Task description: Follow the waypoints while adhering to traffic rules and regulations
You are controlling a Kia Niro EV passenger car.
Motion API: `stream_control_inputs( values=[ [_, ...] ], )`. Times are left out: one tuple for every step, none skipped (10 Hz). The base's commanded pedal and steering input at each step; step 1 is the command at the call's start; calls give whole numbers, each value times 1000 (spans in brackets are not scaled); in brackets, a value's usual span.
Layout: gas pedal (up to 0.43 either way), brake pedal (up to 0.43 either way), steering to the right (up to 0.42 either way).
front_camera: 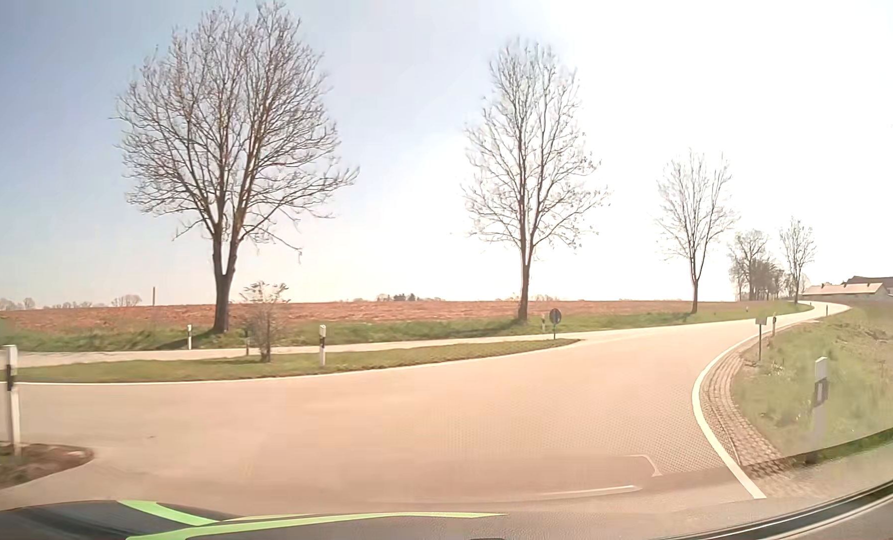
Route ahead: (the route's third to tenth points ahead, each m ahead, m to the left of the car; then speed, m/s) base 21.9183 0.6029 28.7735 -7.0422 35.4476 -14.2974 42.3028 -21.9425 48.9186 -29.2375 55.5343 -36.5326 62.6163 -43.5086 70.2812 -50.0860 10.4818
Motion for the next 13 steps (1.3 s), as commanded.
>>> stream_control_inputs(
  values=[
    [228, 0, 156],
    [240, 0, 155],
    [268, 0, 156],
    [268, 0, 154],
    [287, 0, 153],
    [311, 0, 153],
    [311, 0, 152],
    [331, 0, 148],
    [350, 0, 140],
    [358, 0, 132],
    [358, 0, 129],
    [358, 0, 126],
    [358, 0, 125]
  ],
)
